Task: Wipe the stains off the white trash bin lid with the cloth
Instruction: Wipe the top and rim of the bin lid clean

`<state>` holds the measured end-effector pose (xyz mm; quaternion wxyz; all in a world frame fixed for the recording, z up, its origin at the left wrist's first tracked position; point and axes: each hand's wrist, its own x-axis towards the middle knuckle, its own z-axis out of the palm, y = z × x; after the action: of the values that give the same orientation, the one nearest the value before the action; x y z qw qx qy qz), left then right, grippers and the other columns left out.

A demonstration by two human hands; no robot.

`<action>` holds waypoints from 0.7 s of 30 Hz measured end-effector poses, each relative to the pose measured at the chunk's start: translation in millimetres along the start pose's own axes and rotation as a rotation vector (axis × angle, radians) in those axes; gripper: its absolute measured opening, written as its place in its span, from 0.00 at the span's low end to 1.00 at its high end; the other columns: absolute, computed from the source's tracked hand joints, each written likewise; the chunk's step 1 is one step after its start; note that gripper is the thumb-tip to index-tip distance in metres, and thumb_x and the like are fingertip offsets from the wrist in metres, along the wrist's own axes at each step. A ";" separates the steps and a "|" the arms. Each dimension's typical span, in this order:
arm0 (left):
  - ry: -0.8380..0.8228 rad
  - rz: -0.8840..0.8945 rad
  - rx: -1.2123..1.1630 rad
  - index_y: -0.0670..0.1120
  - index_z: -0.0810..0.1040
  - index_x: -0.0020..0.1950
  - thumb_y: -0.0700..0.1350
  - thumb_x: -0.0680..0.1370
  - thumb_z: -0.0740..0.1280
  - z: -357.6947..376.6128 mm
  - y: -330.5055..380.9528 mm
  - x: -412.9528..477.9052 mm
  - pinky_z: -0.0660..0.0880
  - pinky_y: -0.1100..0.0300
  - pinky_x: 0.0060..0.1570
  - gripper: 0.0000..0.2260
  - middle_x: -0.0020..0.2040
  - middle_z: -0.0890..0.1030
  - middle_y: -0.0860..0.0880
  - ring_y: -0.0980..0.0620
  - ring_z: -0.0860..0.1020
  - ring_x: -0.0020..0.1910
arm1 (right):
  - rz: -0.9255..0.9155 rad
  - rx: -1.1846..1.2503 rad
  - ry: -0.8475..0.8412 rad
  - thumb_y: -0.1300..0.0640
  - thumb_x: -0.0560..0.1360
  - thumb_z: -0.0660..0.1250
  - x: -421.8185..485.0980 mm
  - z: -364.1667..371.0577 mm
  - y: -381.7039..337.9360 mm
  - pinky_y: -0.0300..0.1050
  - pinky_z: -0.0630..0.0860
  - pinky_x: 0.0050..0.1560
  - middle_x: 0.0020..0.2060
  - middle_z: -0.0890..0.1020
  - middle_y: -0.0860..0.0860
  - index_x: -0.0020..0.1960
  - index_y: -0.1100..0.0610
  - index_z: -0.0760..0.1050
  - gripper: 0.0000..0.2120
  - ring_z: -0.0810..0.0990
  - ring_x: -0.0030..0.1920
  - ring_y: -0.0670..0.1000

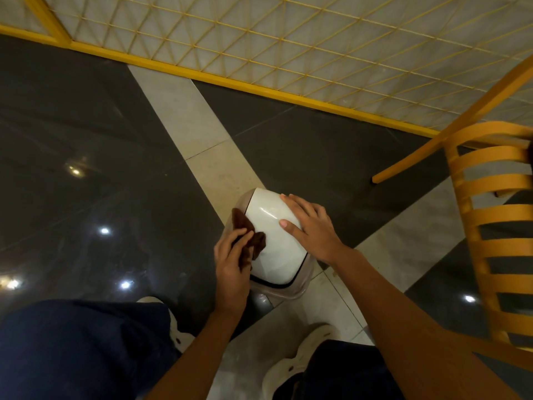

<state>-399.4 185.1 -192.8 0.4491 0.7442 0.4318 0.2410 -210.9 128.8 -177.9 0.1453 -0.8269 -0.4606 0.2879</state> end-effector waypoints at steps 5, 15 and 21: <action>0.076 -0.074 0.005 0.48 0.76 0.60 0.43 0.76 0.65 8.2 37.6 26.2 0.58 0.75 0.59 0.12 0.64 0.71 0.50 0.61 0.66 0.61 | -0.099 -0.051 -0.075 0.37 0.76 0.49 3.2 -13.4 9.3 0.55 0.52 0.71 0.74 0.55 0.45 0.74 0.41 0.48 0.29 0.53 0.72 0.53; 0.243 -0.657 -0.457 0.44 0.77 0.47 0.45 0.75 0.68 -11.9 79.0 85.8 0.74 0.56 0.49 0.06 0.44 0.80 0.46 0.49 0.79 0.45 | -0.126 -0.037 -0.089 0.37 0.76 0.50 6.4 -20.3 16.7 0.54 0.52 0.71 0.74 0.56 0.44 0.74 0.40 0.49 0.28 0.53 0.71 0.52; 0.095 -1.082 -1.158 0.45 0.74 0.57 0.46 0.77 0.63 -51.2 64.2 69.9 0.75 0.48 0.41 0.11 0.47 0.79 0.43 0.46 0.78 0.44 | -0.153 -0.103 -0.129 0.35 0.75 0.47 9.3 -21.0 18.0 0.57 0.53 0.72 0.74 0.55 0.43 0.74 0.39 0.48 0.29 0.52 0.72 0.53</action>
<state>-374.6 254.3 -114.0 0.8006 0.0682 0.5581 0.2073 -182.1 127.6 -173.6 0.0943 -0.7754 -0.5450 0.3048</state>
